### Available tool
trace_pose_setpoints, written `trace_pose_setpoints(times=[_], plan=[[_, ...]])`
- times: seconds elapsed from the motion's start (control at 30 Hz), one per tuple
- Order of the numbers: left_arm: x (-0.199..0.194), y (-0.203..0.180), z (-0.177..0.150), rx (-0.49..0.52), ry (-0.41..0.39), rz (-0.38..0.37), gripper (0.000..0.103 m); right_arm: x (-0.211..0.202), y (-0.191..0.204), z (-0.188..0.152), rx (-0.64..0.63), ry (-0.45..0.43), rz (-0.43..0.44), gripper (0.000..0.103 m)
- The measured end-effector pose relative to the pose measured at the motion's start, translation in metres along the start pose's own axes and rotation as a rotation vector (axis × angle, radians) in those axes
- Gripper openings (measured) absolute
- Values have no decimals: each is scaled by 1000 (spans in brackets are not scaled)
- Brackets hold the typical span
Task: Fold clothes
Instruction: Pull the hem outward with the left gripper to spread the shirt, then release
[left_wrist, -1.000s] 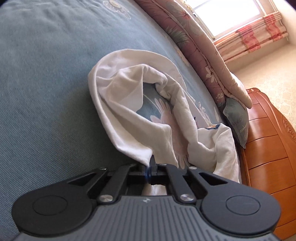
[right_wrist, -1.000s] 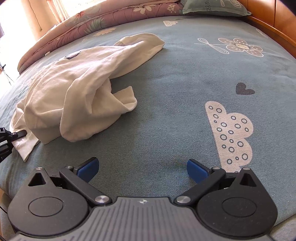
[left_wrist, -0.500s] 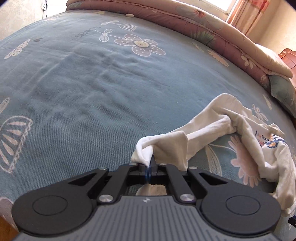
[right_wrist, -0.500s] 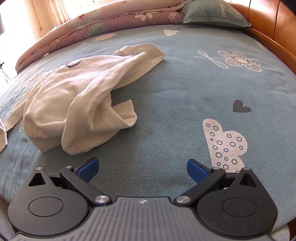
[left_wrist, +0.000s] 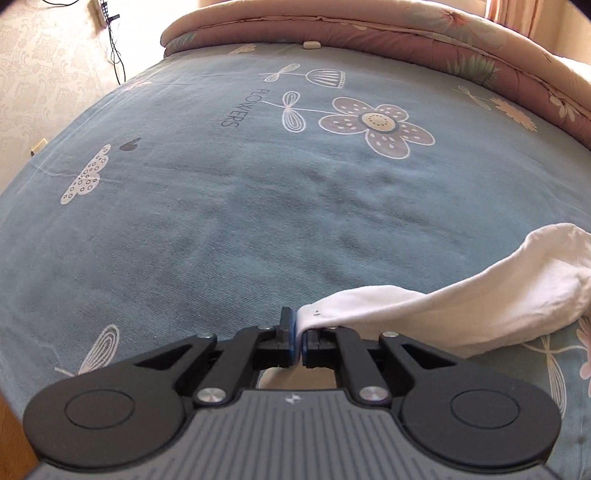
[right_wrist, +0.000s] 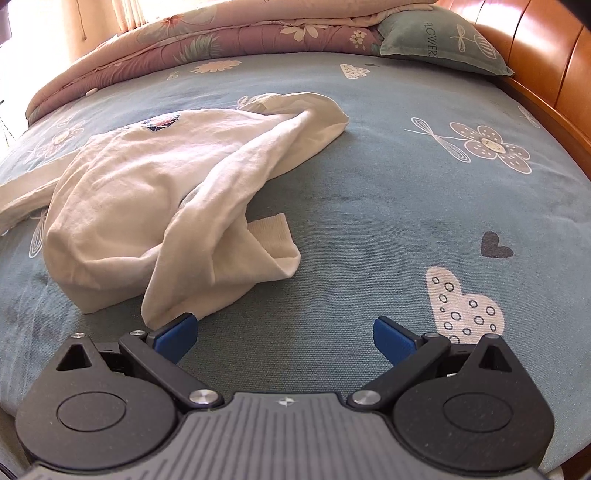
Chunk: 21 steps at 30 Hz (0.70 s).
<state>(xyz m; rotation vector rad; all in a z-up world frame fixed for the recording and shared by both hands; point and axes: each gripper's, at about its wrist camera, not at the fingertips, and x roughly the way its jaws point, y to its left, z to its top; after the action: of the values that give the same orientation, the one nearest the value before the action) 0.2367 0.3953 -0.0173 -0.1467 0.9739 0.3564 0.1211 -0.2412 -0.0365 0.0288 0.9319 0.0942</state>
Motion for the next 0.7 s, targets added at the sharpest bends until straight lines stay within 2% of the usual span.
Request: trace_pose_setpoints(times=[0.1, 0.23, 0.33, 0.4, 0.47, 0.57, 0.67, 0.7], plan=[[20, 13, 6, -66, 9, 6, 15, 2, 7, 3, -15, 10, -17, 103], [42, 29, 9, -144, 36, 15, 38, 3, 14, 7, -31, 17, -34, 103], [47, 47, 12, -230, 5, -2, 42, 4, 20, 11, -48, 19, -49, 103], [44, 60, 14, -309, -22, -53, 43, 5, 23, 13, -52, 19, -52, 103], [37, 72, 16, -367, -73, -71, 43, 6, 26, 15, -54, 19, -52, 103], [32, 88, 13, -455, -92, -137, 47, 8, 30, 16, -57, 24, -45, 103], [32, 93, 4, -474, -87, -106, 48, 9, 34, 16, -65, 27, -43, 103], [32, 98, -2, -513, -95, -103, 48, 10, 34, 16, -65, 29, -41, 103]])
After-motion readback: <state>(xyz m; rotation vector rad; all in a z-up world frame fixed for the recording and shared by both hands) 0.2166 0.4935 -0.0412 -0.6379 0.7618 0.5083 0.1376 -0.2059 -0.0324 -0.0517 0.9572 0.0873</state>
